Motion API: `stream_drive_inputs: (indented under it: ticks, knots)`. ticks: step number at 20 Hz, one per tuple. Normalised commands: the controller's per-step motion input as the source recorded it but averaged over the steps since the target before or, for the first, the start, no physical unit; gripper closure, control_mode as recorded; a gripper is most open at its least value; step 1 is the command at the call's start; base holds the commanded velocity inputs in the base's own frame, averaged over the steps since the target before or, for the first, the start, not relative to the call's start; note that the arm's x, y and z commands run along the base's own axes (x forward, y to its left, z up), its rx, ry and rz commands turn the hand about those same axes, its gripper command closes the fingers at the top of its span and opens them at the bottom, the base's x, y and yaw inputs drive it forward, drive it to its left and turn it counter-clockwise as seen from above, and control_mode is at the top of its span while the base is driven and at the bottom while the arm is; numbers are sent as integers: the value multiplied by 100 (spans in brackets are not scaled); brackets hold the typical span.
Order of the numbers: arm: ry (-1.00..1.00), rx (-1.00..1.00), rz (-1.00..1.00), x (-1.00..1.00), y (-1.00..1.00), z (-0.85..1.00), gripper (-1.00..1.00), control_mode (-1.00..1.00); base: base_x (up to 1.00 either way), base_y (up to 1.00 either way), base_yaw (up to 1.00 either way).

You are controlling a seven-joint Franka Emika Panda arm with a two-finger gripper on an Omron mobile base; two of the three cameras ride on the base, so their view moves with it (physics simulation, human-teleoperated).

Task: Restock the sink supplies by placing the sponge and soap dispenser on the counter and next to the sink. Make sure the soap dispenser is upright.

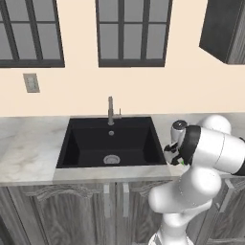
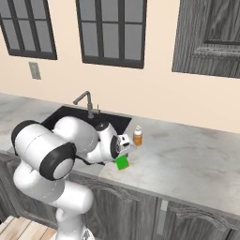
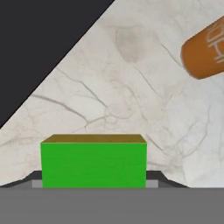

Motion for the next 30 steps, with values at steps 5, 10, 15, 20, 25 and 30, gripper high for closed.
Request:
stream_drive_inputs:
  ticks: [5,10,15,20,25,30]
  knots:
    - [1,0,0,0,-11,-11,100,-100,0,0,0]
    - [0,0,0,0,-8,-14,100,-100,0,0,0]
    - [2,0,0,9,0,-12,100,-100,0,0,0]
    - [3,0,0,16,10,-19,100,-100,0,0,0]
    - [3,0,0,4,15,-27,100,-100,0,0,0]
    - [1,0,0,-3,20,-35,-100,-100,0,0,0]
